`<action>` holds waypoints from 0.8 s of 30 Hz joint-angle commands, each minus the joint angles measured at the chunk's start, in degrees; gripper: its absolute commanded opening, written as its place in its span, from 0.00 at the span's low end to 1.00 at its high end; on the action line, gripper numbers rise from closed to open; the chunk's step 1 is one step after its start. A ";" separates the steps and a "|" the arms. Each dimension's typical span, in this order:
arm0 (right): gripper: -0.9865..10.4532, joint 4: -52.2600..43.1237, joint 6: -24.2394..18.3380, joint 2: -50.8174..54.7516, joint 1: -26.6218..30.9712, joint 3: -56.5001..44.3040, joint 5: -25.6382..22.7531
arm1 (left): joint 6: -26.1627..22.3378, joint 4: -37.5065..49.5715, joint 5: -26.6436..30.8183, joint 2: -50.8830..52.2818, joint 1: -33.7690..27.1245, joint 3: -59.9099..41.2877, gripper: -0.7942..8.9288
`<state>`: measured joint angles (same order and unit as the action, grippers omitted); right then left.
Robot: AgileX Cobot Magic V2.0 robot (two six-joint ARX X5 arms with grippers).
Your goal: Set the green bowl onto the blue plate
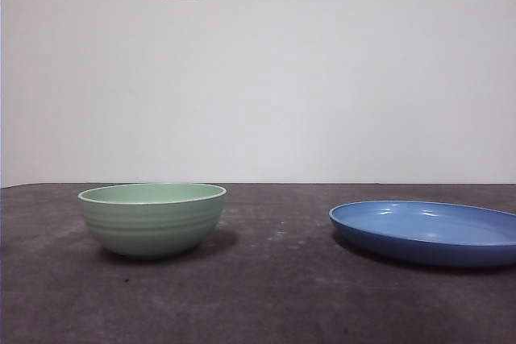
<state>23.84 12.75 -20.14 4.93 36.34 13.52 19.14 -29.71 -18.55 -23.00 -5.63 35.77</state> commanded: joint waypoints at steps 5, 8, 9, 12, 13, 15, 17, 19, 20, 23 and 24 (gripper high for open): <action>0.10 10.75 -5.97 -11.72 -0.15 10.88 6.95 | -10.82 -8.94 -8.13 -11.74 0.96 9.66 0.10; 0.10 15.87 -8.13 -15.72 -1.11 14.27 10.36 | -14.27 -13.75 -10.84 -15.30 2.62 12.94 0.10; 0.10 17.97 -9.05 -17.00 -1.57 15.28 11.76 | -15.50 -15.50 -11.58 -16.44 3.48 14.03 0.10; 0.10 23.65 -11.21 -20.28 -3.56 17.14 14.86 | -17.86 -19.04 -12.04 -18.78 6.38 16.26 0.10; 0.10 25.51 -12.07 -21.16 -4.39 17.42 15.63 | -18.64 -19.96 -12.24 -19.34 7.54 16.76 0.10; 0.10 29.05 -13.38 -22.36 -6.08 17.66 16.15 | -19.74 -21.27 -13.33 -20.09 9.53 17.42 0.10; 0.10 32.50 -14.95 -23.19 -7.78 17.68 16.11 | -20.26 -22.14 -14.60 -20.35 11.23 17.53 0.10; 0.10 35.21 -16.41 -23.65 -9.44 17.68 16.06 | -20.48 -22.67 -14.62 -20.44 12.63 17.53 0.10; 0.10 35.89 -16.68 -23.65 -10.05 17.68 16.02 | -20.72 -22.73 -14.60 -20.44 13.11 17.53 0.10; 0.10 36.20 -16.66 -23.56 -11.47 17.68 16.04 | -21.27 -22.05 -14.62 -20.44 14.01 17.53 0.10; 0.10 36.20 -16.66 -23.56 -11.67 17.68 16.04 | -21.24 -21.81 -14.62 -20.41 14.08 17.53 0.10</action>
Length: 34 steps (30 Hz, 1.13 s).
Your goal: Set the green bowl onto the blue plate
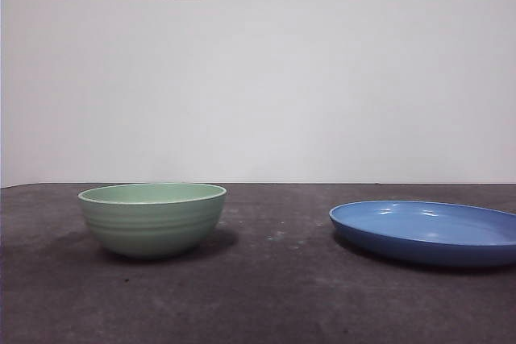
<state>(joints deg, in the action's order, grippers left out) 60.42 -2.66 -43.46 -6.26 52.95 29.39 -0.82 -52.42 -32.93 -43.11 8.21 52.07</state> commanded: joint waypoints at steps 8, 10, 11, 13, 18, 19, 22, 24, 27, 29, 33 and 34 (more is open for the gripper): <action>0.35 -0.44 -0.33 -0.26 -0.68 1.07 0.17 | 0.28 0.77 -0.13 -0.33 0.24 1.22 0.41; 0.45 -0.50 -0.33 -0.24 -0.68 1.07 0.17 | 0.37 0.72 -0.09 -0.33 0.24 1.22 0.53; 0.45 -0.55 -0.31 -0.24 -0.68 1.07 0.17 | 0.42 0.72 -0.09 -0.33 0.24 1.22 0.54; 0.45 -0.59 0.11 -0.26 -0.68 1.07 0.17 | 0.48 0.66 -0.09 -0.33 0.24 1.22 0.54; 0.45 -0.81 0.70 -0.26 -0.68 1.07 0.17 | 1.79 1.27 0.70 -0.96 0.61 1.25 0.54; 0.45 -0.83 0.70 -0.26 -0.68 1.07 0.17 | 1.81 1.27 1.49 -1.40 0.79 1.25 0.54; 0.45 -0.85 0.72 -0.24 -0.68 1.07 0.17 | 2.51 1.29 4.94 -3.23 1.62 1.40 0.53; 0.45 -0.85 0.72 -0.26 -0.68 1.07 0.17 | 3.30 1.33 7.43 -5.20 2.36 1.95 0.53; 0.45 -1.01 0.72 -0.26 -0.76 1.07 0.17 | 4.15 2.16 10.03 -9.44 3.67 3.48 0.53; 0.45 -1.22 0.74 -0.26 -0.79 1.07 0.17 | 4.83 2.91 11.21 -12.92 4.68 4.98 0.53; 0.45 -1.25 0.74 -0.26 -0.79 1.07 0.17 | 4.96 3.15 16.26 -21.46 6.88 9.40 0.53; 0.45 -1.25 0.74 -0.26 -0.79 1.07 0.17 | 4.96 3.17 17.73 -23.87 7.43 10.62 0.53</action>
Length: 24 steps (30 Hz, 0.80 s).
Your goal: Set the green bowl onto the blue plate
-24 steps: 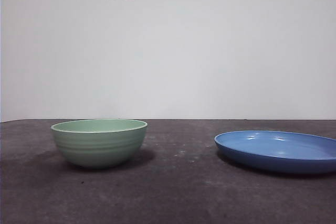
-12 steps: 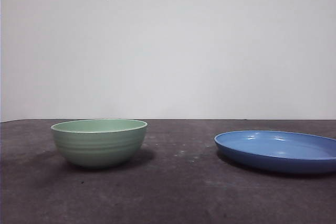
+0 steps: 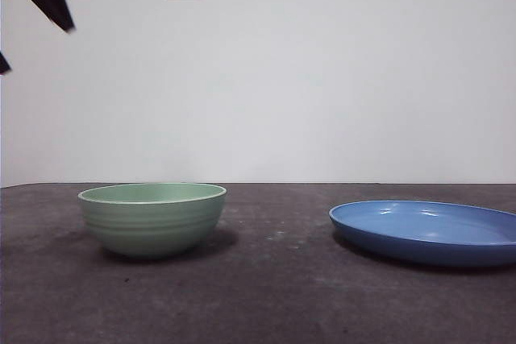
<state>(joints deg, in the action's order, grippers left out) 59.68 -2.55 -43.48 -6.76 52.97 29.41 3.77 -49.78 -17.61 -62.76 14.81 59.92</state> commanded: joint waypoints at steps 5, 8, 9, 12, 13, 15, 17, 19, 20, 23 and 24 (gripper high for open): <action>0.45 -0.50 0.63 -0.24 -0.28 1.05 0.15 | 0.35 0.33 6.75 -14.95 2.47 7.96 0.53; 0.45 -0.52 0.63 -0.24 -0.28 1.05 0.15 | 0.33 0.81 7.85 -20.96 3.13 10.16 0.52; 0.45 -0.52 0.63 -0.24 -0.28 1.05 0.15 | 0.33 1.33 8.79 -22.75 3.28 10.60 0.52; 0.45 -0.52 0.63 -0.24 -0.28 1.05 0.15 | 0.35 2.40 10.73 -26.86 3.63 10.93 0.52; 0.45 -0.50 0.63 -0.24 -0.28 1.05 0.15 | 0.35 2.51 10.86 -27.95 3.63 10.93 0.52; 0.45 -0.52 0.61 -0.24 -0.28 1.05 0.15 | 0.35 2.93 11.52 -30.25 3.65 10.93 0.52; 0.45 -0.55 0.61 -0.24 -0.28 1.05 0.15 | 0.35 3.37 11.89 -31.91 3.65 10.93 0.52; 0.45 -0.57 0.61 -0.24 -0.28 1.05 0.15 | 0.37 4.00 11.89 -33.46 3.65 10.93 0.52; 0.45 -0.57 0.61 -0.24 -0.28 1.05 0.15 | 0.37 4.39 11.89 -34.07 3.65 10.93 0.52; 0.45 -0.57 0.61 -0.24 -0.28 1.05 0.15 | 0.39 5.20 11.93 -35.45 3.65 10.93 0.50; 0.45 -0.57 0.61 -0.24 -0.28 1.05 0.15 | 0.39 5.35 12.04 -35.76 3.65 10.93 0.48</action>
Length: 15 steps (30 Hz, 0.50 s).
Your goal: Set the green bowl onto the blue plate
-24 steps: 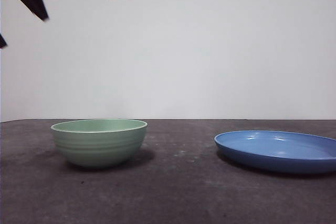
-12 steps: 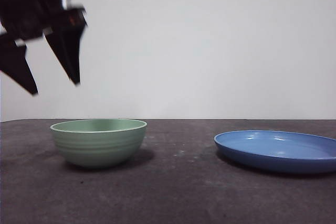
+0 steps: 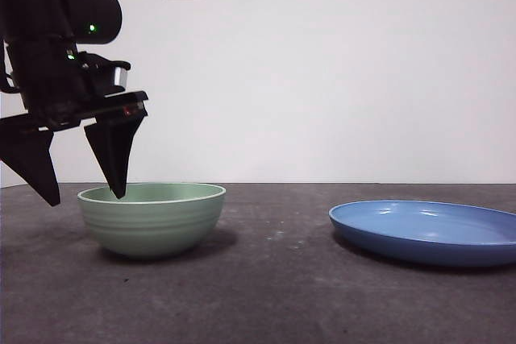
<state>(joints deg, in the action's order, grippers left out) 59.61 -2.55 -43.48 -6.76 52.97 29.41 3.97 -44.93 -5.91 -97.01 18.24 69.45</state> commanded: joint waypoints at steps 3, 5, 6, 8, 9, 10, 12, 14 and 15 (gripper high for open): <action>0.45 -0.50 0.61 -0.24 -0.28 1.05 0.15 | 0.74 0.87 0.35 -2.03 0.22 1.40 0.39; 0.45 -0.52 0.61 -0.24 -0.28 1.05 0.15 | 1.14 1.03 0.35 -2.03 0.22 1.40 0.33; 0.45 -0.52 0.61 -0.24 -0.28 1.05 0.15 | 1.33 1.05 0.35 -2.03 0.22 1.40 0.28; 0.45 -0.61 0.61 -0.24 -0.28 1.05 0.15 | 1.53 0.98 0.35 -2.03 0.22 1.40 0.18; 0.45 -0.63 0.61 -0.24 -0.28 1.05 0.15 | 1.53 0.98 0.35 -2.03 0.22 1.40 0.15; 0.45 -0.63 0.61 -0.24 -0.28 1.05 0.15 | 1.53 1.01 0.35 -2.03 0.22 1.40 0.12; 0.45 -0.63 0.61 -0.24 -0.28 1.05 0.15 | 1.53 0.96 0.35 -2.03 0.22 1.40 0.10; 0.45 -0.63 0.61 -0.24 -0.28 1.05 0.15 | 1.64 0.94 0.33 -2.03 0.22 1.40 0.10; 0.45 -0.63 0.61 -0.22 -0.28 1.05 0.15 | 1.66 0.96 0.35 -2.03 0.22 1.40 0.10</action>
<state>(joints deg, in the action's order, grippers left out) 59.51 -2.55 -43.48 -6.76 52.97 29.41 5.30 -44.14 -5.87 -97.97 18.24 69.49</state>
